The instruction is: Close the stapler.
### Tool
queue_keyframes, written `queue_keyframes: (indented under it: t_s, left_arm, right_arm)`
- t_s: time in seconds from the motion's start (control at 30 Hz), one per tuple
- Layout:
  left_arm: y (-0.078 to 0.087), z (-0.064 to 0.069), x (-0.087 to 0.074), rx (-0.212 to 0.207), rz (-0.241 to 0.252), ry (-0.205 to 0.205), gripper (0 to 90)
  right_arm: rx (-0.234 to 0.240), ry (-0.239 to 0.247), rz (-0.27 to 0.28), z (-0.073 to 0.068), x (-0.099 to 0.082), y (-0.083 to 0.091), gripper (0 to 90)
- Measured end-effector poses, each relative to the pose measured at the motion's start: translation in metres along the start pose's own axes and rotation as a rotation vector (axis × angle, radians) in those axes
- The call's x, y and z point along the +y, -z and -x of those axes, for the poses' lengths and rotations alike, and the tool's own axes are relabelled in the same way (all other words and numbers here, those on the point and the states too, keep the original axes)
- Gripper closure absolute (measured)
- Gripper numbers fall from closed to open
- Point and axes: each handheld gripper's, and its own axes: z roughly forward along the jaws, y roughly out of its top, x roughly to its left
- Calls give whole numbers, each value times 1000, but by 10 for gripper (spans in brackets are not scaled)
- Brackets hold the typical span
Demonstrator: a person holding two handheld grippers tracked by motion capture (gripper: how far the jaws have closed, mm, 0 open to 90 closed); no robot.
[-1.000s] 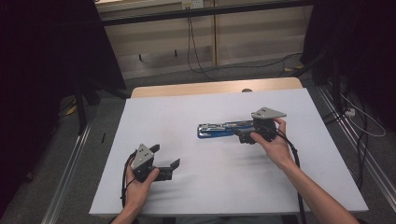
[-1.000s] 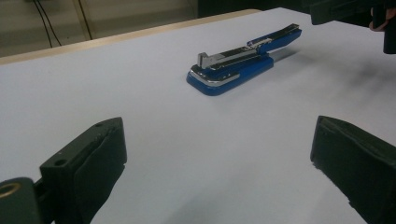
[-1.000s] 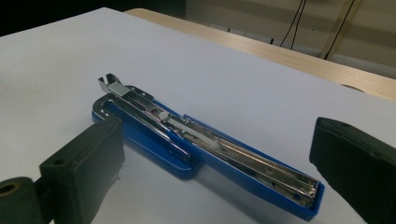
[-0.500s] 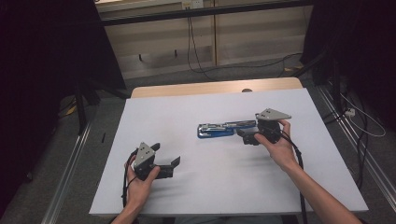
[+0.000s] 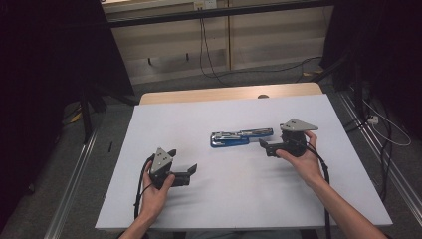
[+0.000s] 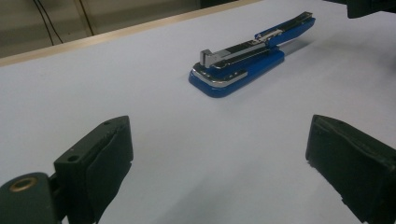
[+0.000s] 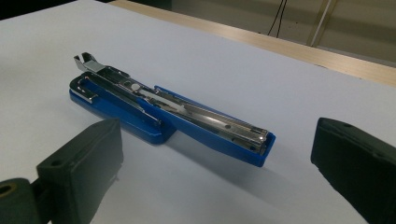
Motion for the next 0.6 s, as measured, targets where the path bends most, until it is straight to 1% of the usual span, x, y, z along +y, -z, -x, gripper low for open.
queue_keyframes:
  t_s: [0.03,0.1,0.17,0.2,0.27,0.3,0.37,0.43,0.5,0.57,0.6]
  left_arm:
    - [-1,2,1,-8,3,9,73]
    - [-4,6,5,-14,15,8,49]
    - [-7,9,9,-48,48,31,47]
    - [-9,11,11,-48,55,22,47]
    - [-12,13,14,-21,56,-36,46]
    - [-13,14,15,-15,57,-52,45]
    - [-18,14,15,-9,58,-53,43]
    - [-26,12,14,-8,43,-49,40]
    - [-33,11,15,7,33,-55,37]
    - [-39,11,18,3,40,-53,32]
    - [-42,11,19,4,43,-60,32]
  right_arm:
    - [2,-9,-2,0,-1,1,19]
    - [6,-14,-11,-1,-2,1,20]
    - [13,-6,-18,-1,-3,0,32]
    - [14,1,-20,-1,-3,0,41]
    - [15,-6,-17,-2,-3,0,36]
    - [12,-4,-15,-1,-3,1,34]
    - [11,-5,-10,0,-2,2,33]
    - [23,-6,-2,1,-3,1,31]
    - [24,-12,-4,3,-4,0,38]
    - [31,-18,-8,3,-4,0,44]
    - [33,-21,-12,3,-5,0,50]
